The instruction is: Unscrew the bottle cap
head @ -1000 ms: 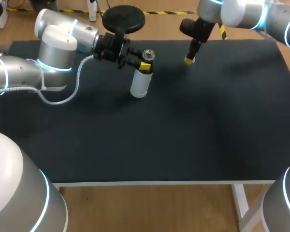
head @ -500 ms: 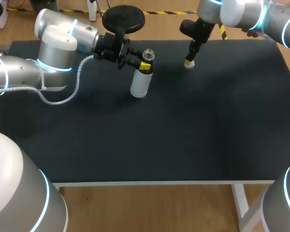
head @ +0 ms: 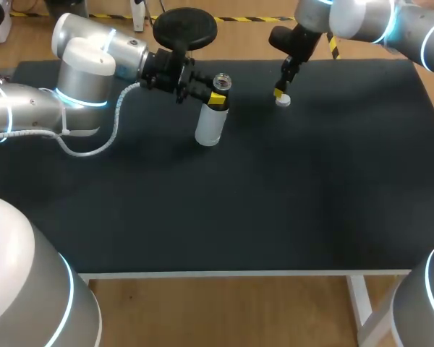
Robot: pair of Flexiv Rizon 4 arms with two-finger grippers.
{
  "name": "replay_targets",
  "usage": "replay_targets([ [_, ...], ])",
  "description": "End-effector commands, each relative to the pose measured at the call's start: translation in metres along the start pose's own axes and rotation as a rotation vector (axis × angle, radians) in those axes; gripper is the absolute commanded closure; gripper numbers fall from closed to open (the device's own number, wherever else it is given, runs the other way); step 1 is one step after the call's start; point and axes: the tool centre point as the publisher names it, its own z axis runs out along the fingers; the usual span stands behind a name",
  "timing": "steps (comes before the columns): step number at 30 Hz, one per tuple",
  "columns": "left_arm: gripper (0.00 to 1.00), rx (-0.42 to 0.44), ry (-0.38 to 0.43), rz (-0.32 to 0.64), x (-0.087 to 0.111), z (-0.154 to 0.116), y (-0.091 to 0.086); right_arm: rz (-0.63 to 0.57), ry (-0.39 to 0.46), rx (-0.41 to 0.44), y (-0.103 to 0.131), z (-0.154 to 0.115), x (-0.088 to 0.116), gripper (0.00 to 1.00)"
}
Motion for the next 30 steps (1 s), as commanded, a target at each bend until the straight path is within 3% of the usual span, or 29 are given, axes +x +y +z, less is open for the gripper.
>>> replay_targets([
  [1, 1.0, 0.001, 0.001, 0.0, -0.001, 0.001, 0.001, 0.0, -0.004, -0.003, -0.002, -0.001, 0.002, 0.0],
  [3, 1.0, 0.001, 0.001, 0.0, -0.001, 0.001, 0.001, 0.0, -0.004, -0.003, -0.002, -0.001, 0.002, 0.0],
  [10, 1.0, 0.155, -0.01, 0.076, 0.005, -0.012, -0.009, 0.0, -0.004, -0.003, -0.002, -0.001, 0.002, 0.0],
  [13, 1.0, 0.181, -0.012, 0.079, 0.005, -0.015, -0.008, 0.0, -0.004, -0.003, -0.002, -0.001, 0.002, 0.0],
  [30, 1.0, 0.175, 0.012, 0.063, 0.005, -0.01, -0.004, 0.0, -0.004, -0.003, -0.002, -0.001, 0.002, 0.0],
])
